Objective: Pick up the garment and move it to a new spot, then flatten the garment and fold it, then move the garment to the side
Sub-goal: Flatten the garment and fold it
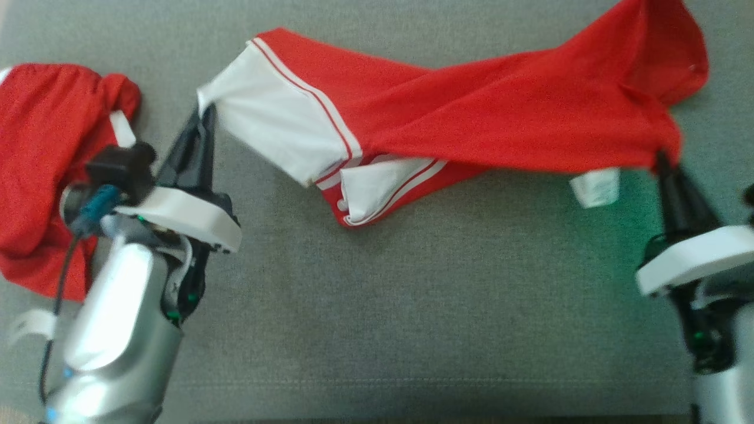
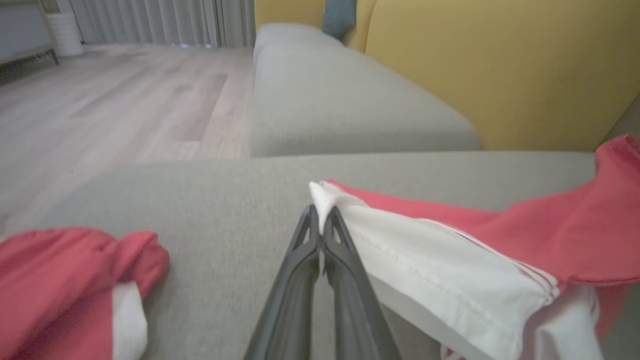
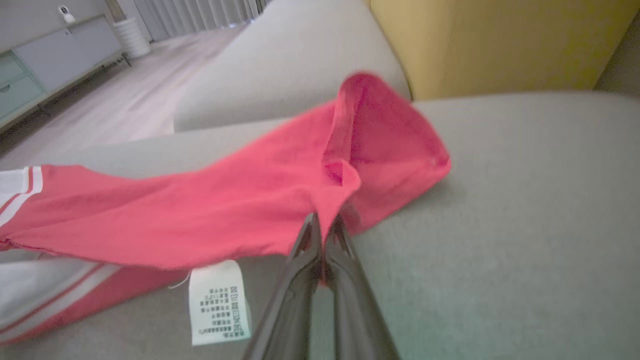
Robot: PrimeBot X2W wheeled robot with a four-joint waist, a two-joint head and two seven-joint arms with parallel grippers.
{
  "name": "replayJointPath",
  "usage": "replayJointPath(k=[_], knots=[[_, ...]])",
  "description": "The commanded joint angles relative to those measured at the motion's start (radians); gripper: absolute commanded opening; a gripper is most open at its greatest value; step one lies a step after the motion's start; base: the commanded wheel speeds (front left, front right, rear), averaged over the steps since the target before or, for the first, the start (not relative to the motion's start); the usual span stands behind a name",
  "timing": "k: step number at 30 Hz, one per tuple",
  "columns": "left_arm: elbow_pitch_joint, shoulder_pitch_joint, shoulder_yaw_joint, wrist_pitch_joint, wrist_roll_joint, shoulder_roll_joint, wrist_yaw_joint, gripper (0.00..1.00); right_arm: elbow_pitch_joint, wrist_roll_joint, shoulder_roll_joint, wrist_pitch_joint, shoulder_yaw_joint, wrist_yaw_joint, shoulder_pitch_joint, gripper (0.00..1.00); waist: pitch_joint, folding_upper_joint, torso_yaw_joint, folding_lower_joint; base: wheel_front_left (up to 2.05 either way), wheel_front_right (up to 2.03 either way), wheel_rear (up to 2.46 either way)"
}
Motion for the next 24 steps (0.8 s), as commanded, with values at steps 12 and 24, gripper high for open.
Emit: replayJointPath(k=[12,24], knots=[[-0.477,-0.058,0.079,0.007,0.029,0.069,0.071,0.00,-0.327,0.011,-0.076,0.033,-0.057,-0.001,-0.076,0.00,-0.146,0.0000,0.009,0.0000,0.00,0.00,0.00],[-0.683,-0.221,0.086,0.115,0.072,0.103,0.091,0.00,-0.424,0.033,-0.110,0.060,-0.126,-0.001,-0.198,0.00,-0.266,0.0000,-0.001,0.0000,0.00,0.00,0.00]])
